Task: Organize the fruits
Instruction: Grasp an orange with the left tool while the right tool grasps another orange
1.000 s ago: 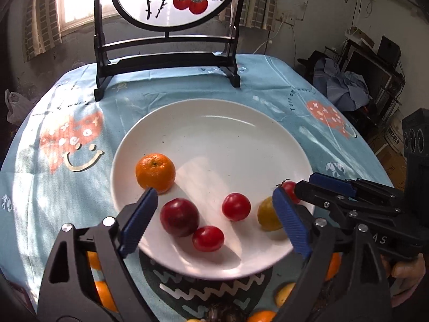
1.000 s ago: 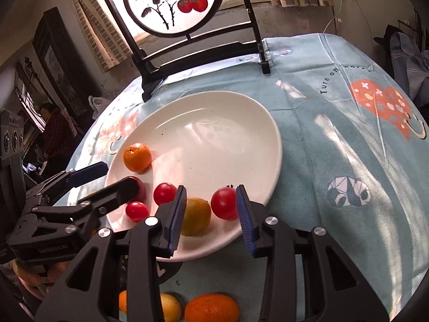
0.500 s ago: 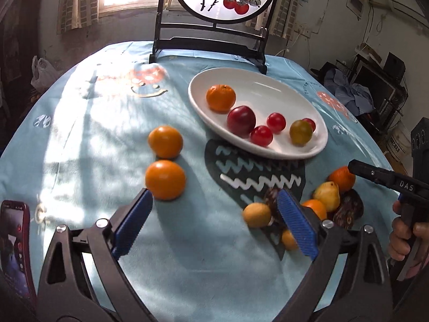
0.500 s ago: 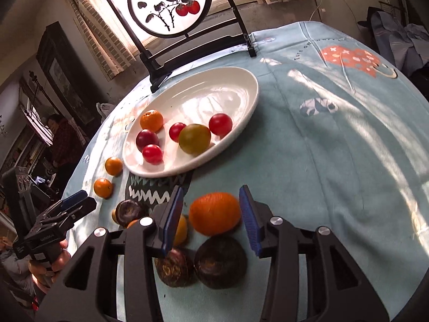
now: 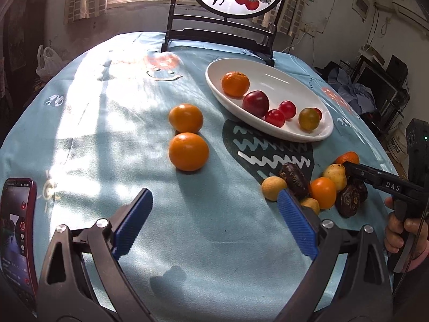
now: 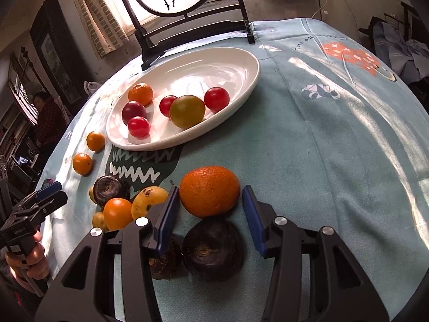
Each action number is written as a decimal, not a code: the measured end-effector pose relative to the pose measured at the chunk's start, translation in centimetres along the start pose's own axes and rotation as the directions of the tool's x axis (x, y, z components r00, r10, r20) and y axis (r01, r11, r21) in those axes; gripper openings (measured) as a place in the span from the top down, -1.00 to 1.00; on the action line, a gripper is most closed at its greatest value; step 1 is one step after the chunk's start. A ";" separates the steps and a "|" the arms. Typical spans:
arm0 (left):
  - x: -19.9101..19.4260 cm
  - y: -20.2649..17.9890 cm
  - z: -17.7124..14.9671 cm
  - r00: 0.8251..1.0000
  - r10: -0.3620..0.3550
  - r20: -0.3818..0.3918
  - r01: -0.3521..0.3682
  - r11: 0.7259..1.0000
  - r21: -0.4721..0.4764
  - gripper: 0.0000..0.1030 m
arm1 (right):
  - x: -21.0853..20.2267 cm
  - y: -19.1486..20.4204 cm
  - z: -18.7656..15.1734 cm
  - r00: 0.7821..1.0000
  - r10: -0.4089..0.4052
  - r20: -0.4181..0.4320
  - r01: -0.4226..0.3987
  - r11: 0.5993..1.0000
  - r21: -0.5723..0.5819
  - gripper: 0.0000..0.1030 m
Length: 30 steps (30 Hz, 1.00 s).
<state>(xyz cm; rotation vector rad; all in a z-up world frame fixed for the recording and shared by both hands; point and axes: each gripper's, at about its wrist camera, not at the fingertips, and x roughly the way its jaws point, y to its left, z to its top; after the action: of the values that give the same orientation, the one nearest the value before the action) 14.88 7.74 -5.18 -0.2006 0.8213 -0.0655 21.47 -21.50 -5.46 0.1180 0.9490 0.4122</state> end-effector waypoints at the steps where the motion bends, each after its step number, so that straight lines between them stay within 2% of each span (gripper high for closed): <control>1: 0.1 0.2 0.0 1.000 0.003 -0.002 -0.003 1.000 -0.009 -0.86 | 0.0 0.1 0.0 1.000 -0.003 0.001 0.003 1.000 -0.008 0.12; 5: 0.6 0.7 0.6 1.000 0.001 -0.016 -0.002 1.000 -0.027 -0.79 | -0.3 0.1 -0.1 1.000 0.002 0.016 -0.002 1.000 -0.006 0.15; 9: 1.4 0.6 2.0 1.000 0.016 -0.015 -0.016 1.000 -0.005 -0.46 | -1.9 -0.5 0.2 0.996 0.019 0.091 -0.022 0.999 0.031 0.15; 15: 3.5 1.2 3.5 0.997 0.062 -0.053 -0.062 0.998 0.002 -0.14 | -1.7 -1.2 0.3 0.997 0.022 0.072 -0.026 0.997 0.067 0.15; 22: 4.3 1.1 3.7 0.995 0.083 -0.062 -0.081 0.996 0.024 -0.12 | -1.8 -1.2 0.3 0.997 0.035 0.071 -0.040 0.997 0.073 0.15; 30: 4.8 0.6 3.6 0.991 0.112 -0.072 -0.108 0.993 0.055 0.03 | -1.7 -1.2 0.2 0.997 0.035 0.066 -0.040 0.996 0.077 0.15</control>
<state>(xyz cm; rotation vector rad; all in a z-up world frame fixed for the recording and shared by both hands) 20.78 8.19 -6.36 -0.1047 0.9027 0.0100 21.13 -23.29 -4.36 0.2196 0.9004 0.4034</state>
